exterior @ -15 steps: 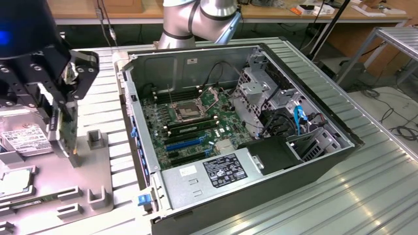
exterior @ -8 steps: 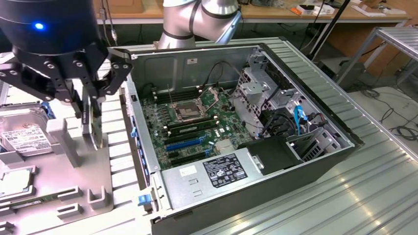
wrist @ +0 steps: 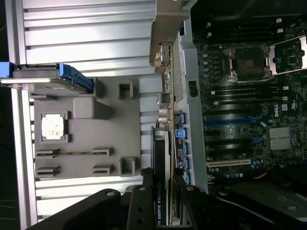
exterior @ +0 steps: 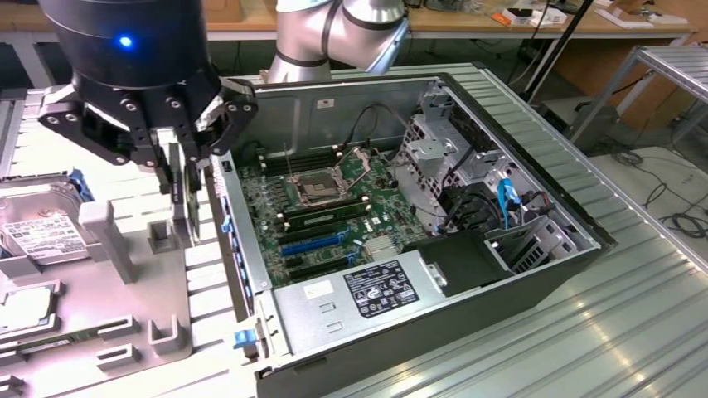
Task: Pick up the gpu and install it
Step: 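Pick up the gpu and move the gpu toward the slot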
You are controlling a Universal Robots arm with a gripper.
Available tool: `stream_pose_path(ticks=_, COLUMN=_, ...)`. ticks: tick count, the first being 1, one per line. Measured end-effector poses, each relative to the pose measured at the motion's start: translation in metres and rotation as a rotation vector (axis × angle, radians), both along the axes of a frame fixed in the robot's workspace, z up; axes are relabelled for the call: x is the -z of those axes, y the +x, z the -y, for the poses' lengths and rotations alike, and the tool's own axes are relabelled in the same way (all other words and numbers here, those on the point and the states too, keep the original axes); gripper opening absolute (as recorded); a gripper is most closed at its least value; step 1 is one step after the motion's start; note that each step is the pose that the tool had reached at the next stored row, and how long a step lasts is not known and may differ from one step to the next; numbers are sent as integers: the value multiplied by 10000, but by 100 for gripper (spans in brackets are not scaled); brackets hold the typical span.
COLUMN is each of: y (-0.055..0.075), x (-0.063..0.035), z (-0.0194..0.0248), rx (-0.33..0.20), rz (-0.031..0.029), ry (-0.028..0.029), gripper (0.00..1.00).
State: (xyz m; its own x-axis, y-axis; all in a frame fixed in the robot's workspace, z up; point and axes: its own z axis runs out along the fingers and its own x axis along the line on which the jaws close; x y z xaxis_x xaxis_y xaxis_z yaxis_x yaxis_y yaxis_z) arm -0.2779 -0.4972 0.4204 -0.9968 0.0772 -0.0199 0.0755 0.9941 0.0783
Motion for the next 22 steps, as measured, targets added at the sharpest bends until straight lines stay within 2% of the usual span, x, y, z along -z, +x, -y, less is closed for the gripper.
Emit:
stream_pose_path(ticks=3, y=110, x=0, z=-2, rx=1, rz=0, ry=0, gripper=27)
stream_pose_path(ticks=13, y=291, x=0, z=-6, rx=1, rz=0, ry=0, gripper=27)
stream_pose_path(ticks=16, y=406, x=0, z=-6, rx=1, rz=0, ry=0, gripper=27)
stream_pose_path(ticks=22, y=517, x=0, z=-10, rx=1, rz=0, ry=1, gripper=27)
